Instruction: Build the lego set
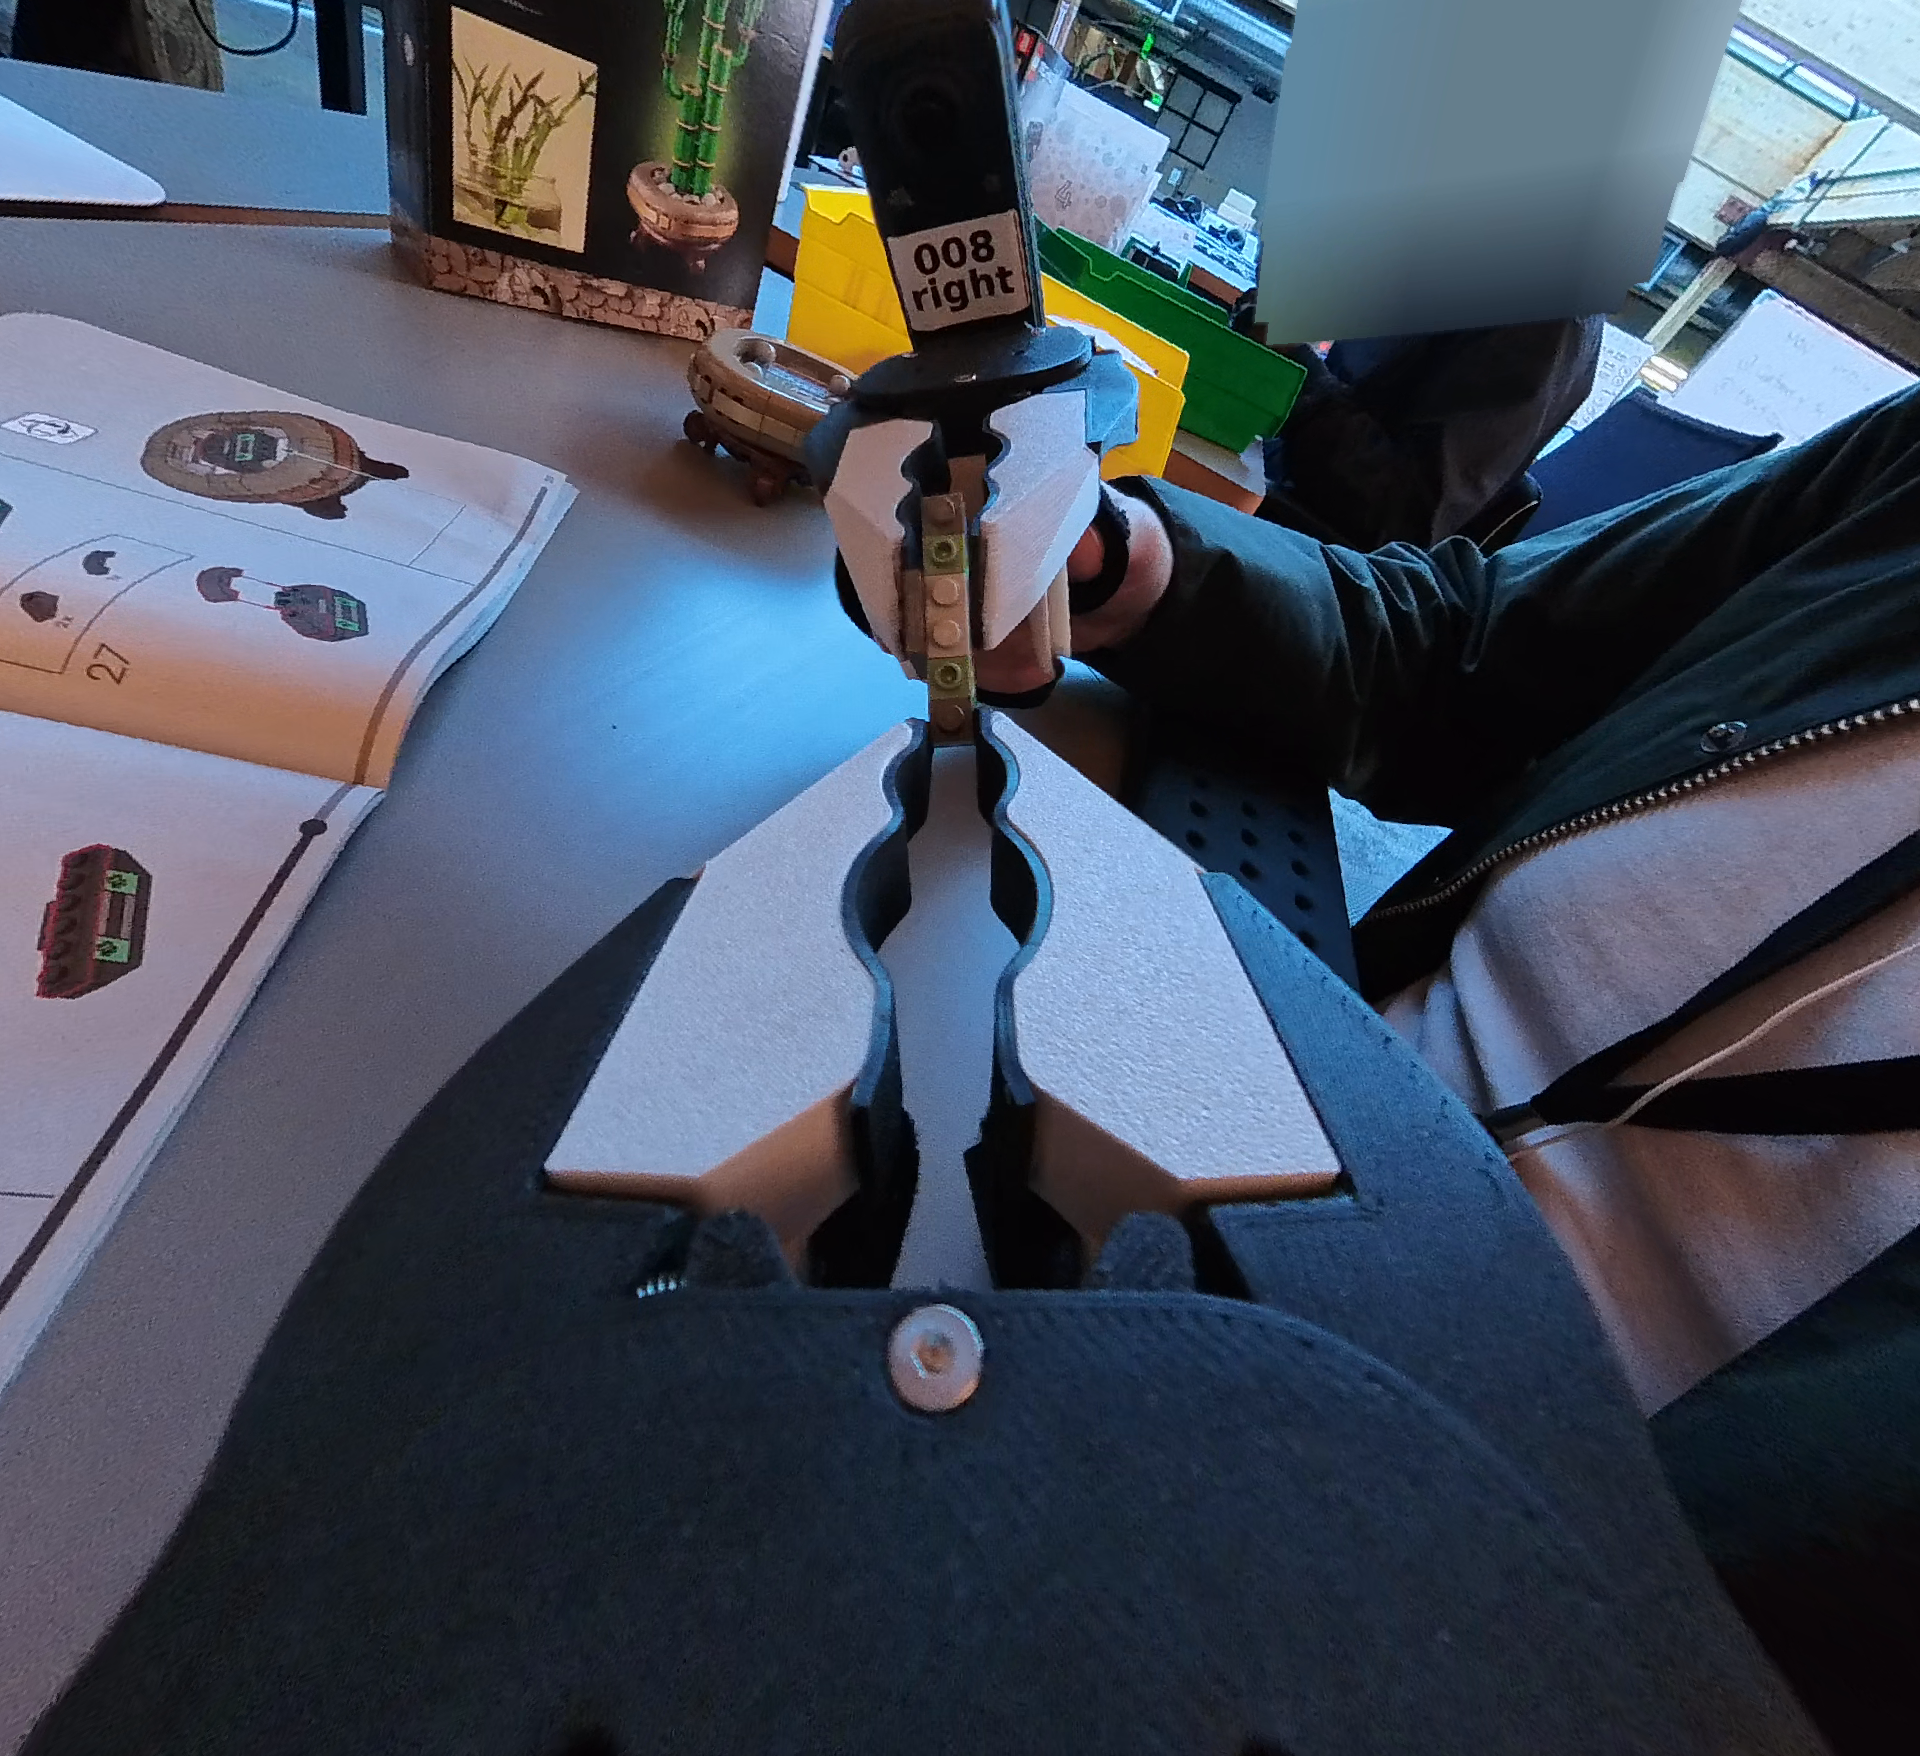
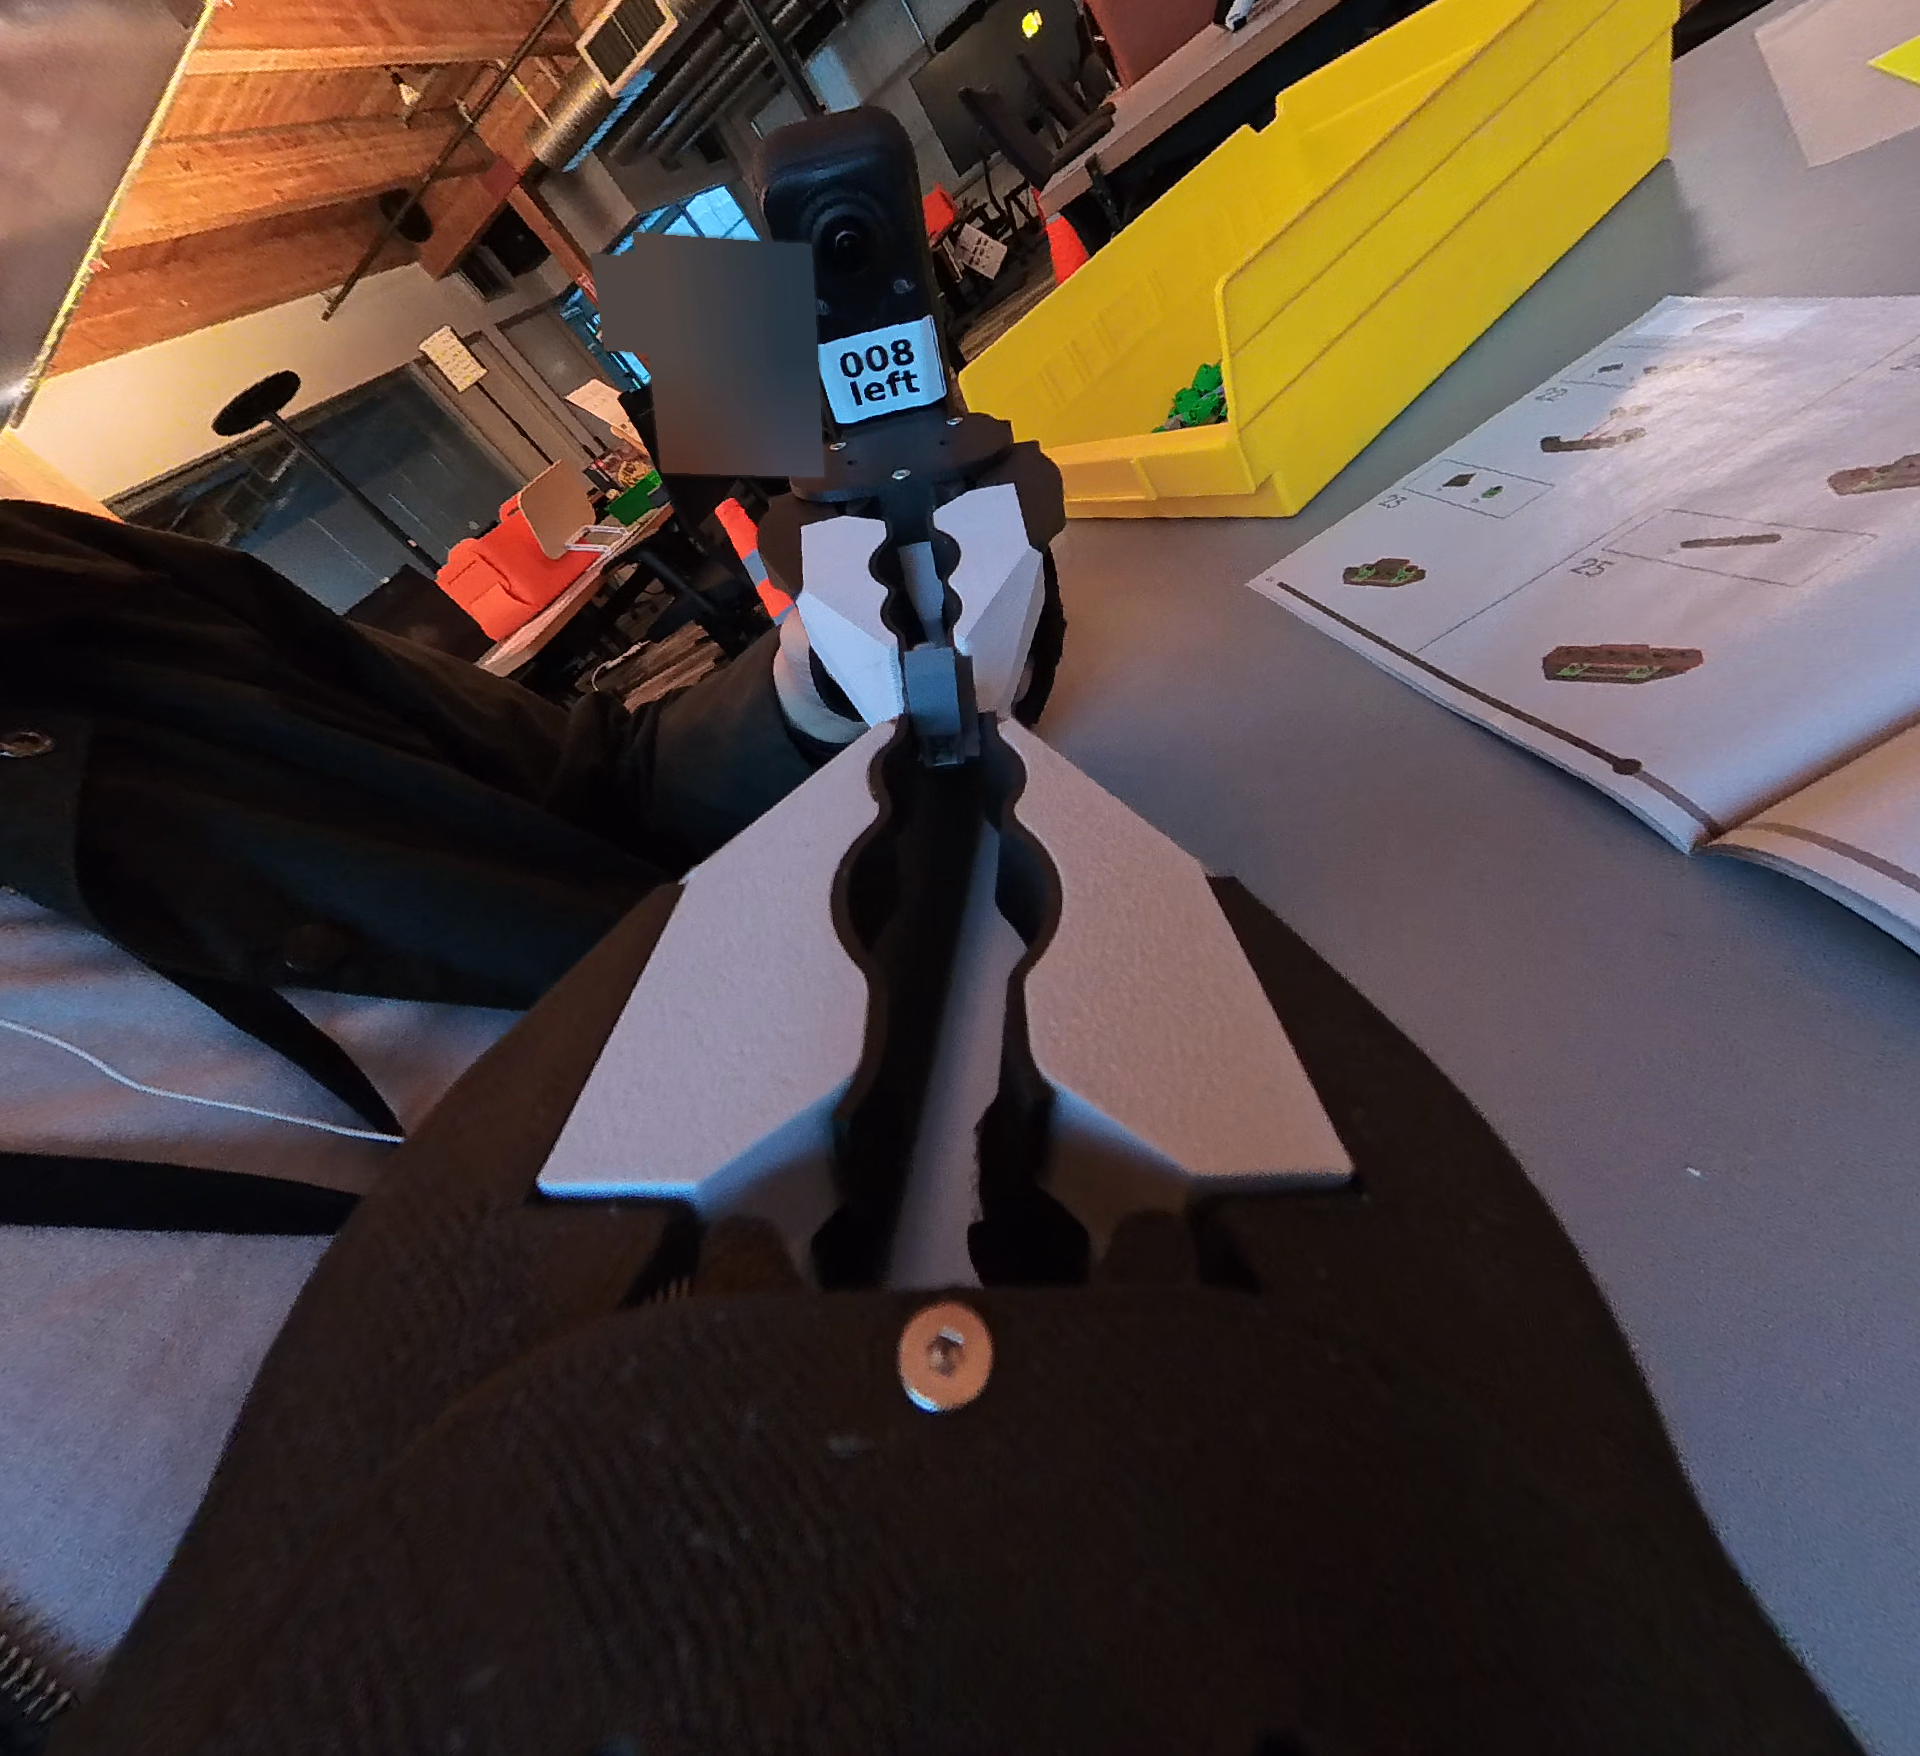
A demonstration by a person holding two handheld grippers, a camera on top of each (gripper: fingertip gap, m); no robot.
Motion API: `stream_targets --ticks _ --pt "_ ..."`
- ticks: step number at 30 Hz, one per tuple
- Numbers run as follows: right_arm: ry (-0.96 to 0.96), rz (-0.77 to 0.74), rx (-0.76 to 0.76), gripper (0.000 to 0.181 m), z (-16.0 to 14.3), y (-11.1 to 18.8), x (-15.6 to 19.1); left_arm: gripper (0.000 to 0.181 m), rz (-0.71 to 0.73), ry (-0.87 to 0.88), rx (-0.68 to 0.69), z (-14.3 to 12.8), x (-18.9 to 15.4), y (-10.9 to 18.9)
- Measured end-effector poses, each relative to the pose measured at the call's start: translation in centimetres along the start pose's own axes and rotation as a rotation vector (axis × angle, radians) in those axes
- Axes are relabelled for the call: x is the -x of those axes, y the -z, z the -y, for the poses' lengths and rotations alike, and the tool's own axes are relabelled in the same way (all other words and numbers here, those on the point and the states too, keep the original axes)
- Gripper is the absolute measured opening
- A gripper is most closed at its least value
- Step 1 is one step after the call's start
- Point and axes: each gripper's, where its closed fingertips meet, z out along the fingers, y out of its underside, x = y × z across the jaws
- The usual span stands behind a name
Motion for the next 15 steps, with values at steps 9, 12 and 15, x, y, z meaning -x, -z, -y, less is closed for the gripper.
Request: stream_targets --ticks 9,12,15 --pt "-0.072 -0.012 -0.012 0.01 0.2 0.6 -0.7 0.017 0.025 0.094 -0.113 1.4 1.2 1.5" --pt "-0.074 -0.012 -0.007 0.01 0.2 0.6 -0.7 0.016 0.018 0.086 -0.097 1.2 1.1 1.2" --pt "-0.082 -0.008 -0.001 0.01 0.1 0.6 -0.7 0.013 0.009 0.074 -0.075 0.9 0.8 1.0"
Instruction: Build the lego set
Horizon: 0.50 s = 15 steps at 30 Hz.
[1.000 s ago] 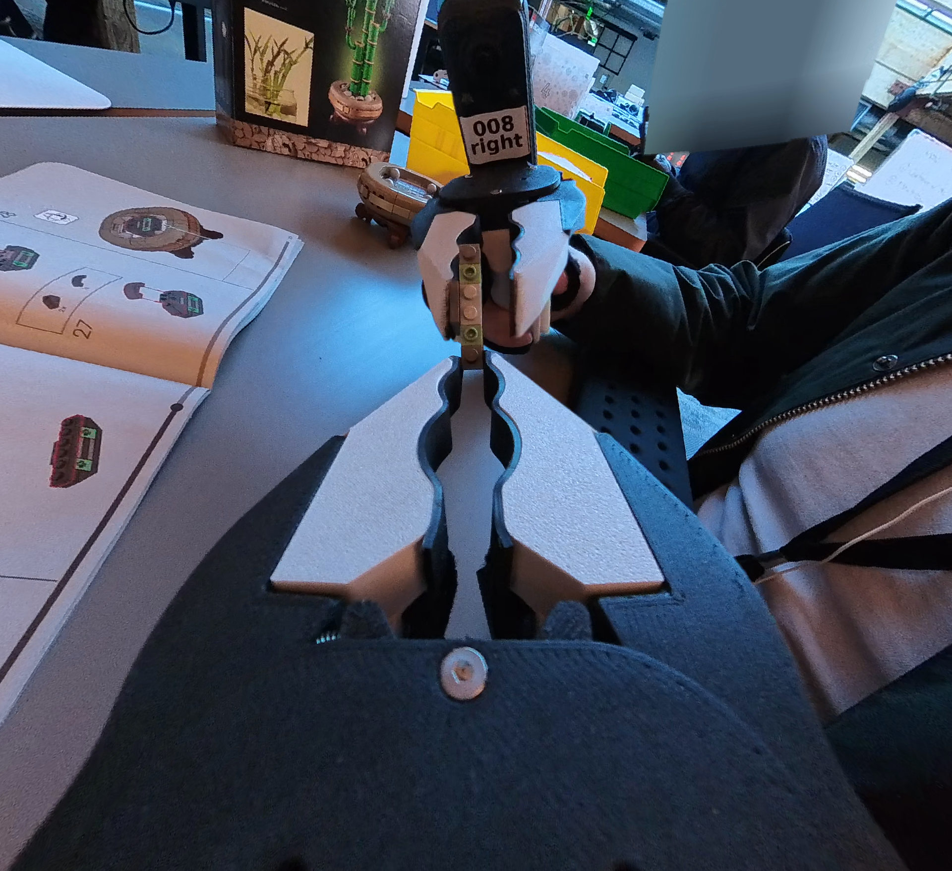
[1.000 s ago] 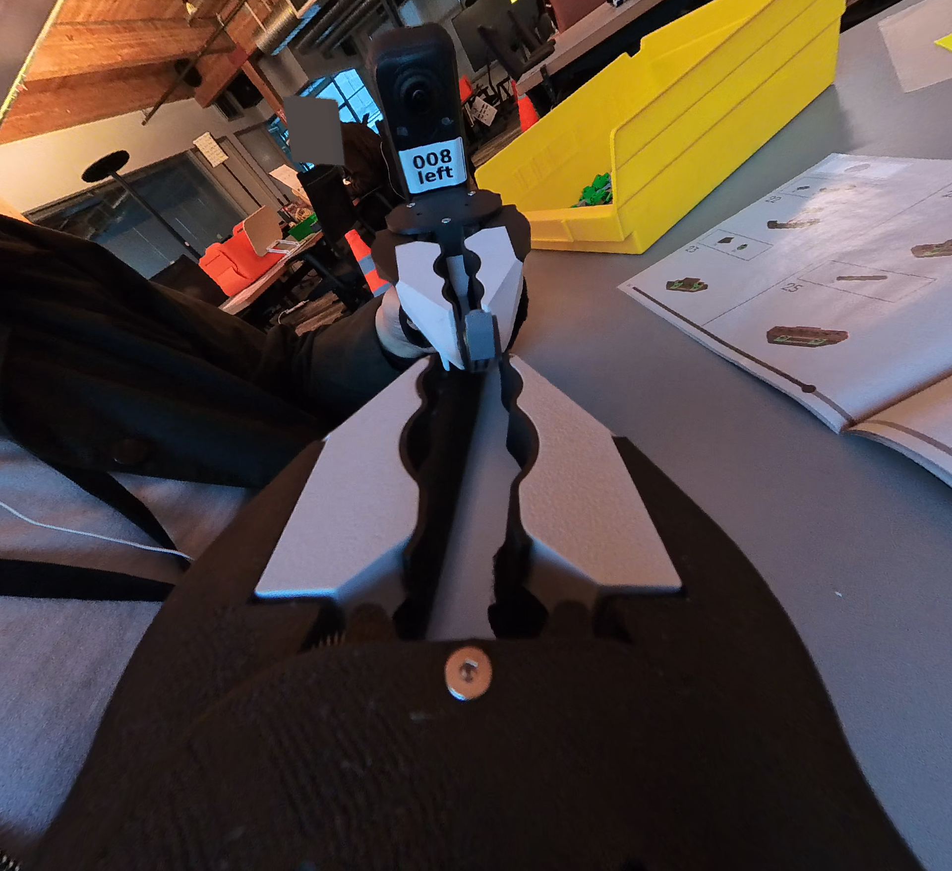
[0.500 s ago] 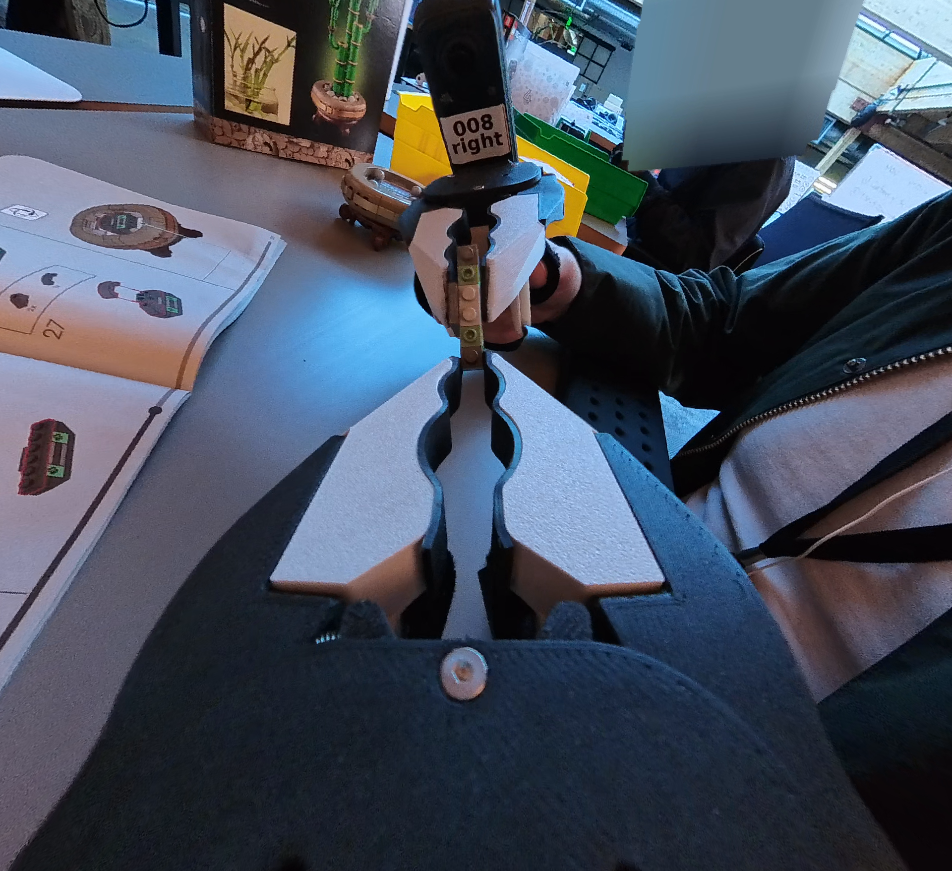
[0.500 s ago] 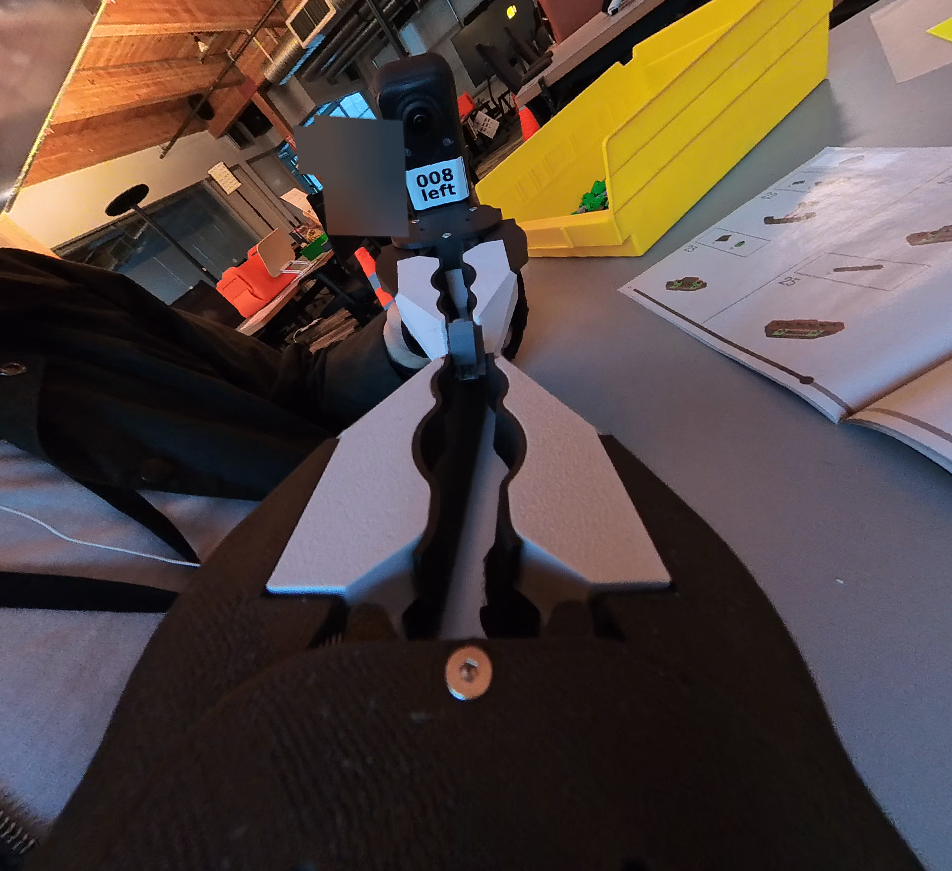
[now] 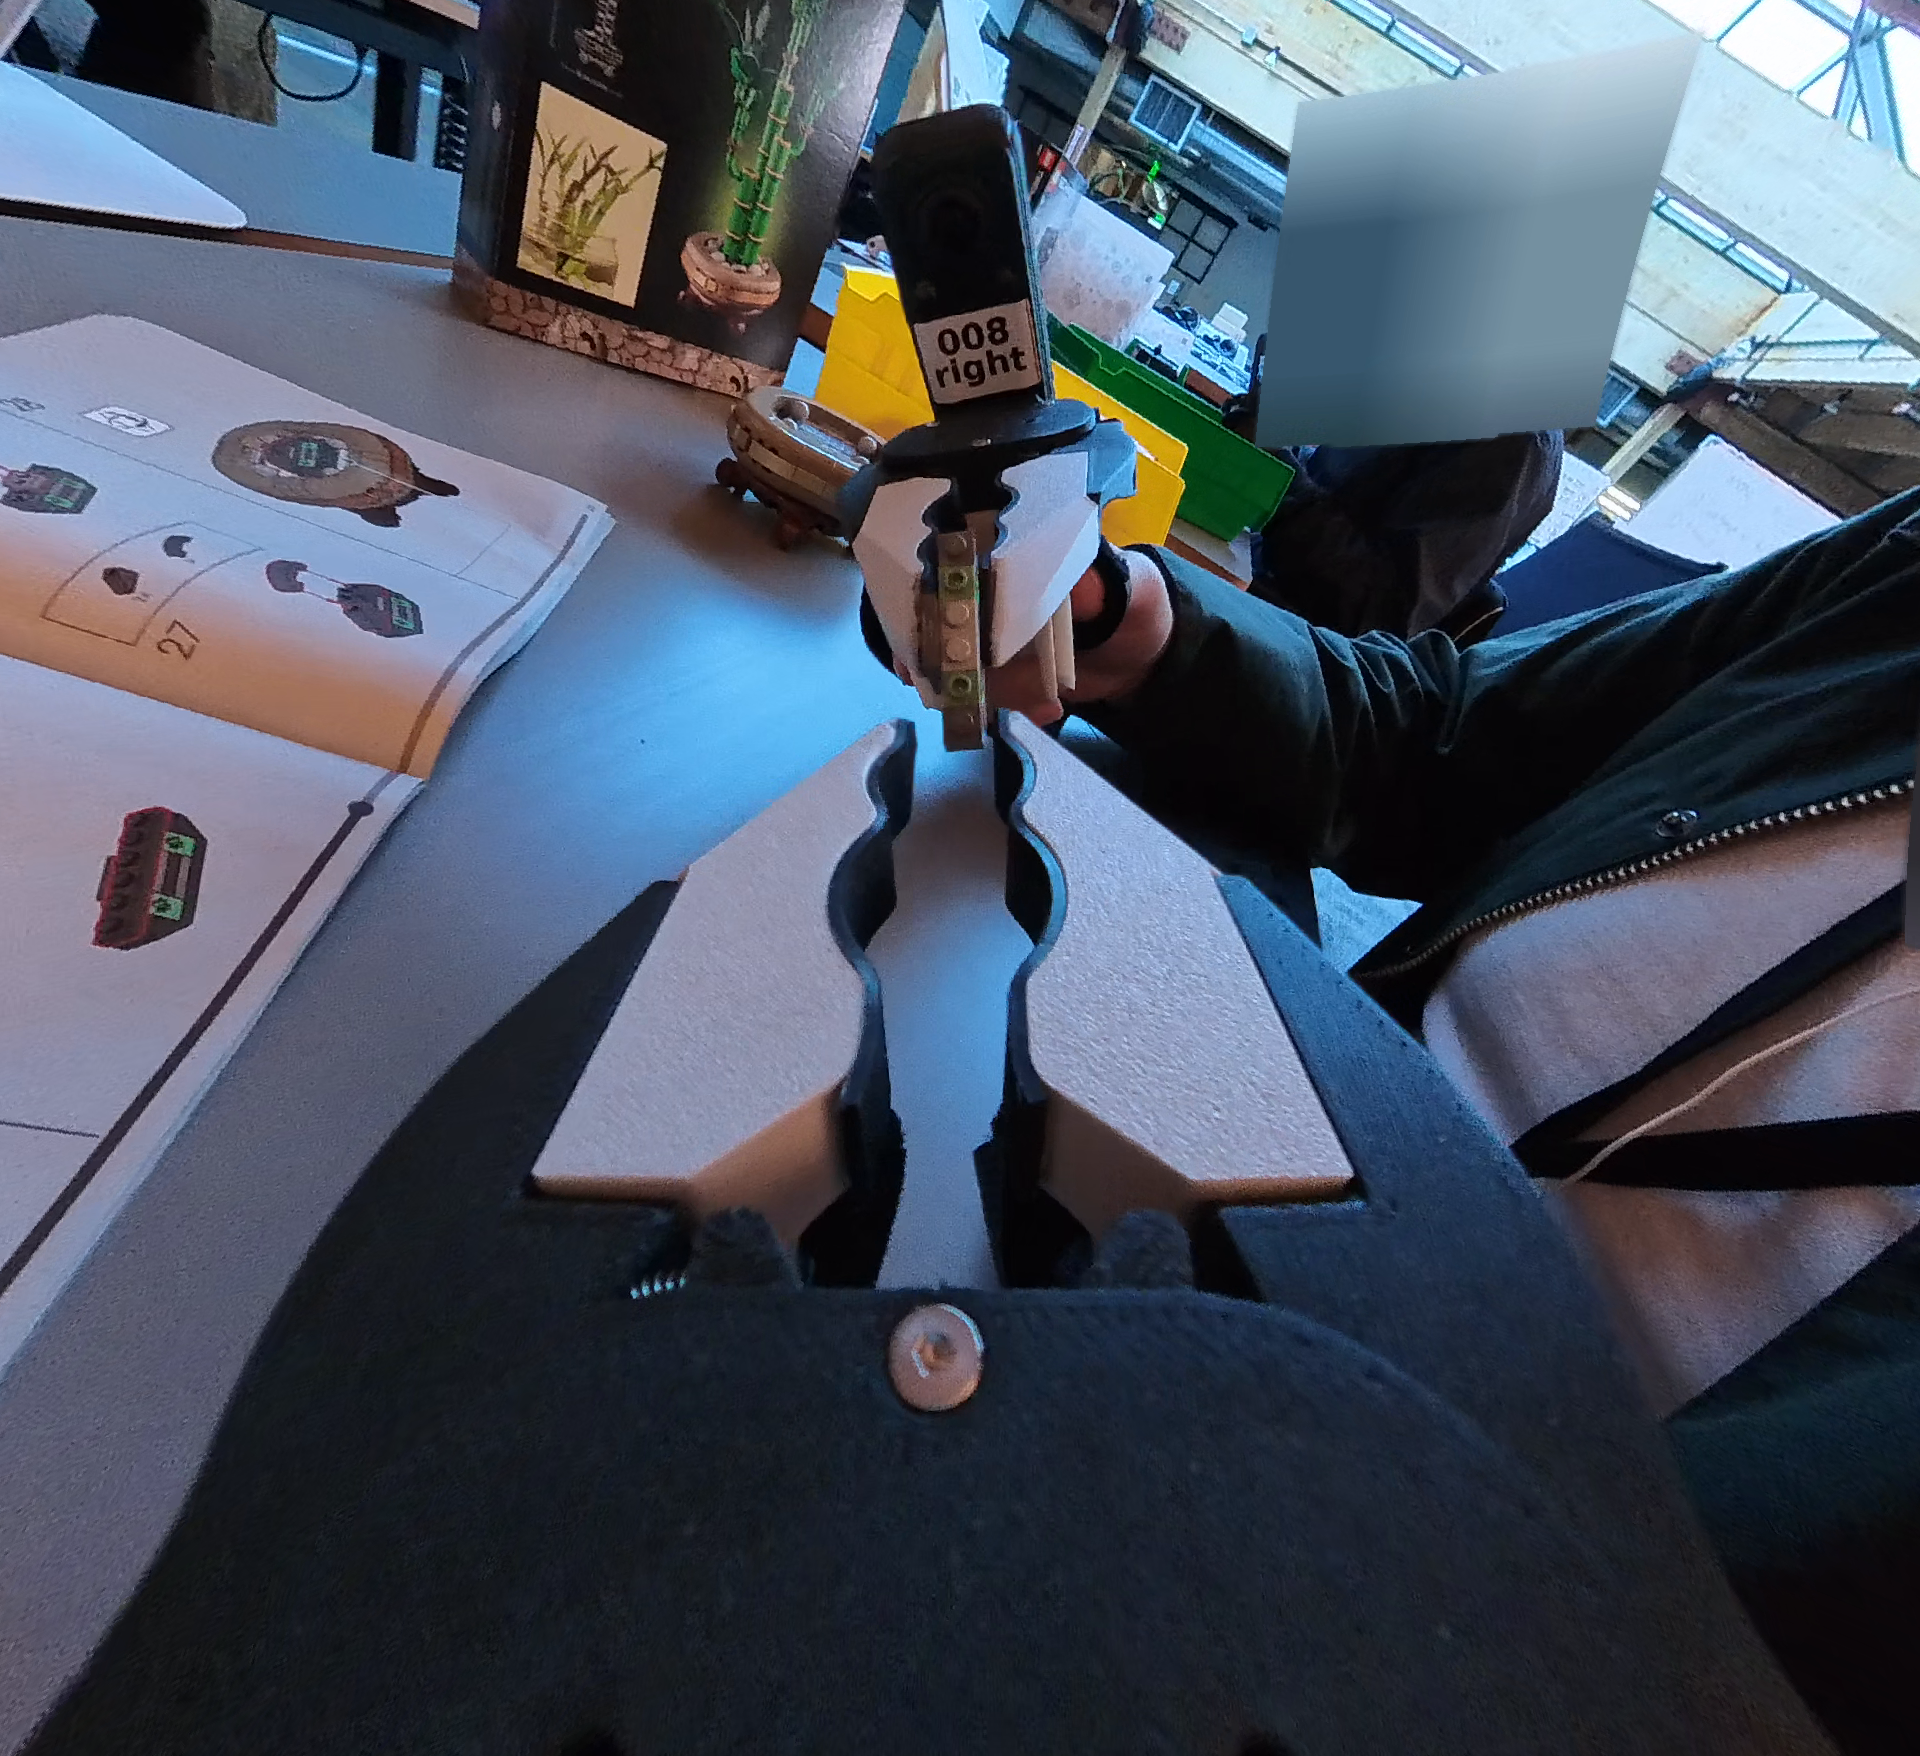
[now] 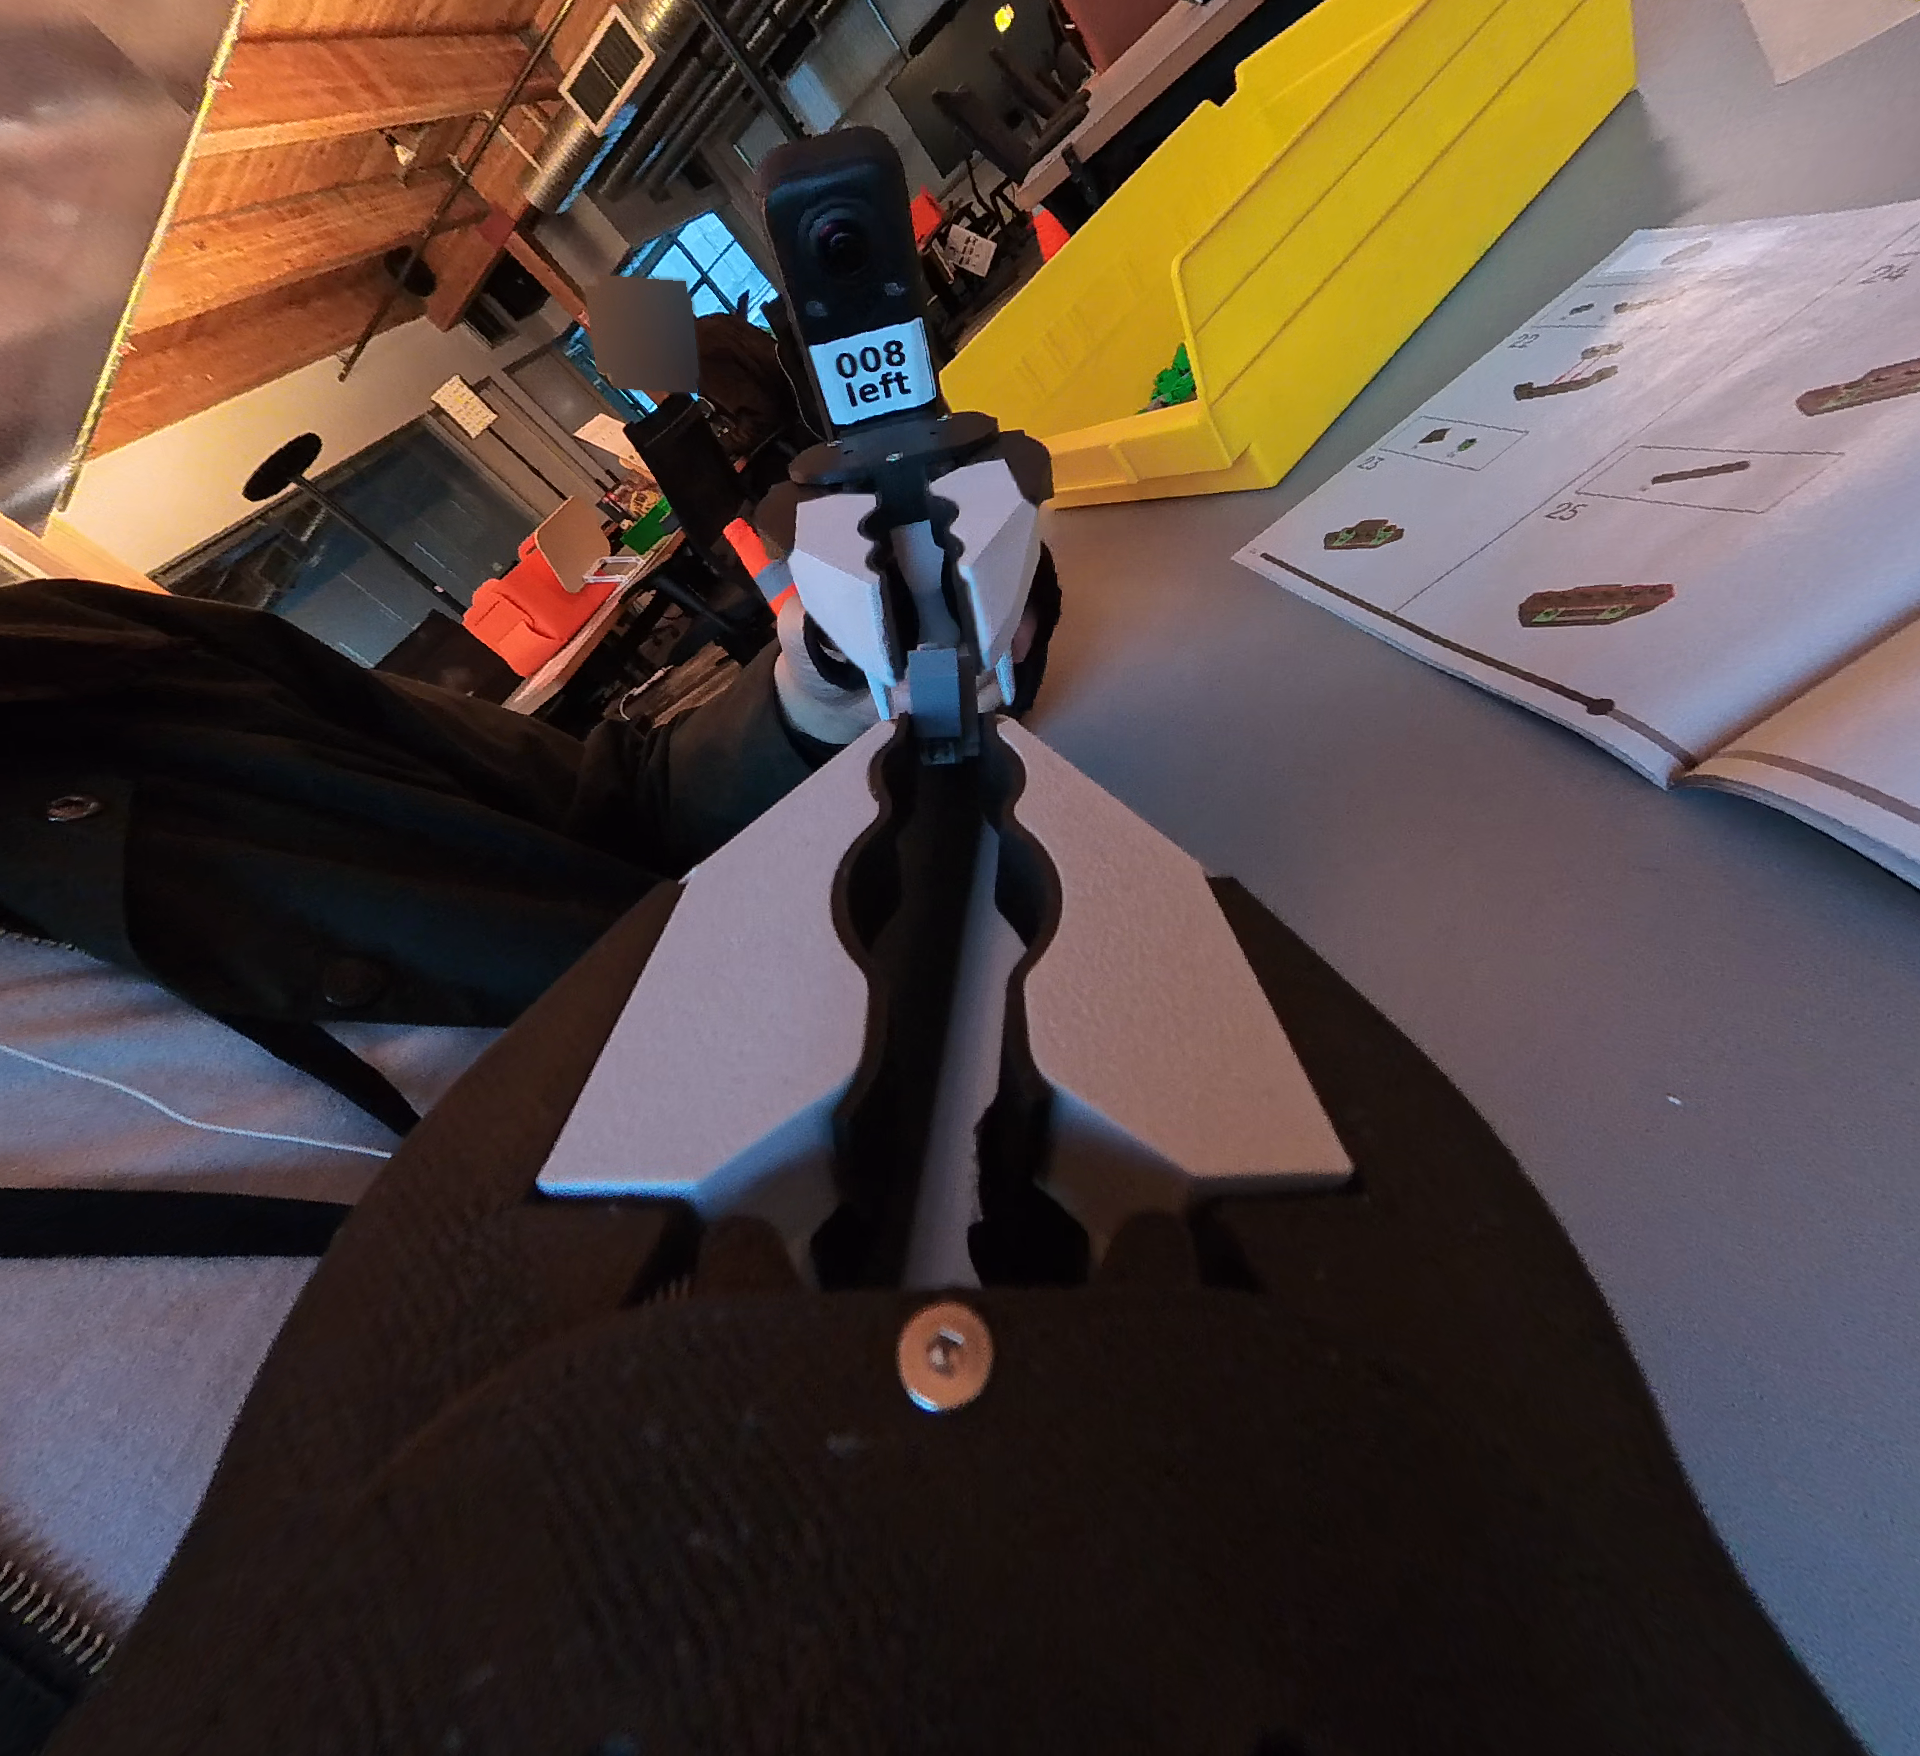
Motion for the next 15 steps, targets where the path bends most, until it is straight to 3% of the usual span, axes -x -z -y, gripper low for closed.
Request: stream_targets --ticks 15 --pt "0.022 0.006 -0.01 0.011 -0.02 -0.42 0.11 0.006 0.002 -0.025 0.058 -0.73 -0.25 -0.72"
